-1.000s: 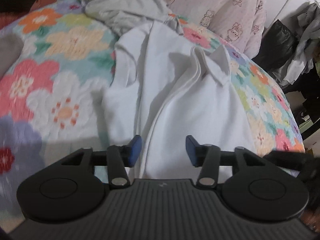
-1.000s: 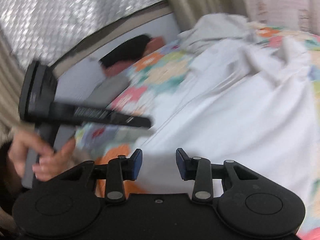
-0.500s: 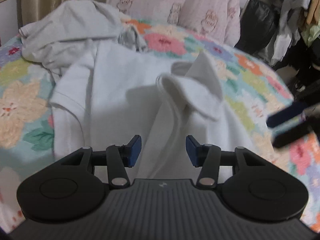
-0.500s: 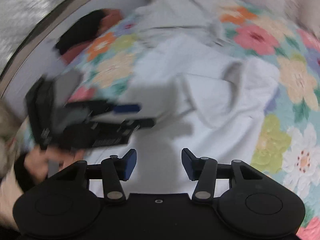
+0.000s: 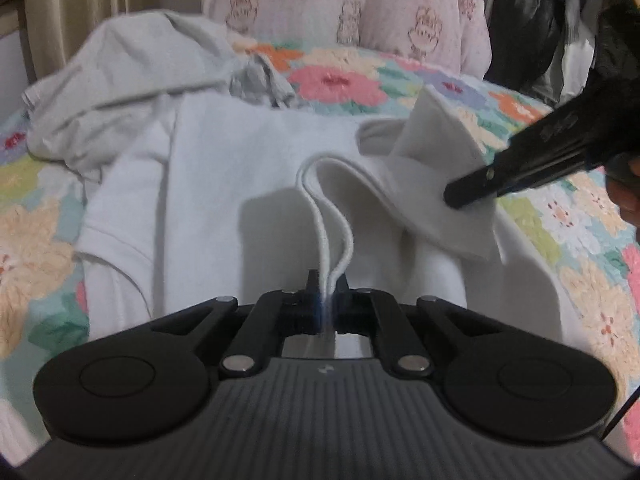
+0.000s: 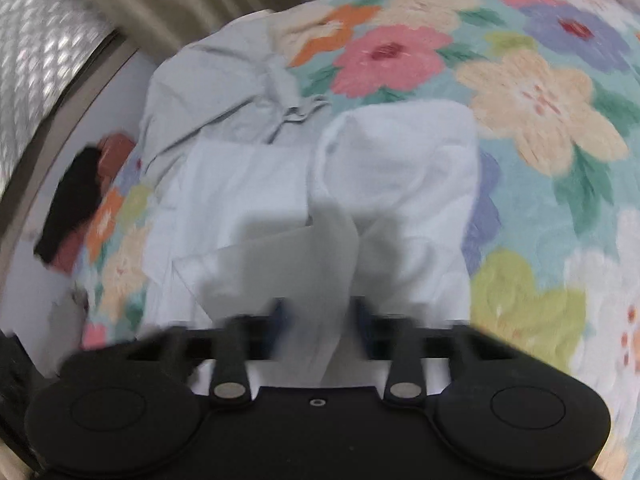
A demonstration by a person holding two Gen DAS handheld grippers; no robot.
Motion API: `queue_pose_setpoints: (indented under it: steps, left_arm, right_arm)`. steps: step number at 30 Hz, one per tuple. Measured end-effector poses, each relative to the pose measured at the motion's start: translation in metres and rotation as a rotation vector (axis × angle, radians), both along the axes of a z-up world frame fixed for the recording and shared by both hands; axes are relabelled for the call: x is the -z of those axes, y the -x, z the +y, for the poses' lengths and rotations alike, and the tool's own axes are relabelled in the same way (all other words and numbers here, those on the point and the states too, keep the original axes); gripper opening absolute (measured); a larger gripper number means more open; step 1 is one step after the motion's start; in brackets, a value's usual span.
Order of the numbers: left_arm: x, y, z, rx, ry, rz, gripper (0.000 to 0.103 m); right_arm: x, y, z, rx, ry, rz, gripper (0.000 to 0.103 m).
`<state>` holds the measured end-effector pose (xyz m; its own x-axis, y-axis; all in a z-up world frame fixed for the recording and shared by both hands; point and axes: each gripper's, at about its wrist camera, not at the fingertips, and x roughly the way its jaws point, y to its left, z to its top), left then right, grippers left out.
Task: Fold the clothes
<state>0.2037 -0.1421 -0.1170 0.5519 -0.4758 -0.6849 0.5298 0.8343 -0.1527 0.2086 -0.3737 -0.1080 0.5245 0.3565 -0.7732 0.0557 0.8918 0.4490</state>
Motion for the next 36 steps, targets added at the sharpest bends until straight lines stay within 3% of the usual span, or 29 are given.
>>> queue_pose_setpoints:
  steps: [5, 8, 11, 13, 19, 22, 29, 32, 36]
  left_arm:
    - [-0.016, 0.000, 0.010, -0.053, 0.086, -0.048, 0.004]
    - [-0.023, -0.005, 0.025, -0.118, 0.142, -0.036, 0.004]
    - [-0.033, 0.000, 0.039, -0.172, 0.063, -0.093, 0.004]
    - [-0.033, 0.004, 0.053, -0.175, 0.076, -0.102, 0.004]
    - [-0.024, -0.014, 0.077, -0.196, 0.195, -0.004, 0.004]
    - [-0.022, -0.020, 0.092, -0.185, 0.287, 0.062, 0.004]
    - [0.020, -0.059, 0.135, -0.241, 0.487, 0.308, 0.004]
    - [0.032, -0.068, 0.132, -0.262, 0.473, 0.321, 0.005]
    - [0.040, -0.072, 0.126, -0.294, 0.402, 0.335, 0.007]
  right_arm:
    - [-0.029, -0.013, 0.004, -0.071, 0.089, -0.209, 0.008]
    - [-0.045, -0.032, 0.001, -0.048, 0.063, -0.248, 0.008]
    - [-0.064, -0.055, 0.005, -0.037, 0.041, -0.261, 0.008]
    - [-0.073, -0.067, 0.013, -0.044, 0.018, -0.265, 0.007]
    - [-0.079, -0.107, 0.045, -0.107, 0.082, -0.224, 0.007]
    - [-0.077, -0.125, 0.053, -0.135, 0.083, -0.245, 0.007]
    - [-0.050, -0.175, 0.088, -0.228, 0.174, -0.167, 0.007]
    - [-0.038, -0.195, 0.097, -0.212, 0.184, -0.124, 0.007]
    - [-0.024, -0.209, 0.100, -0.145, 0.091, -0.080, 0.010]
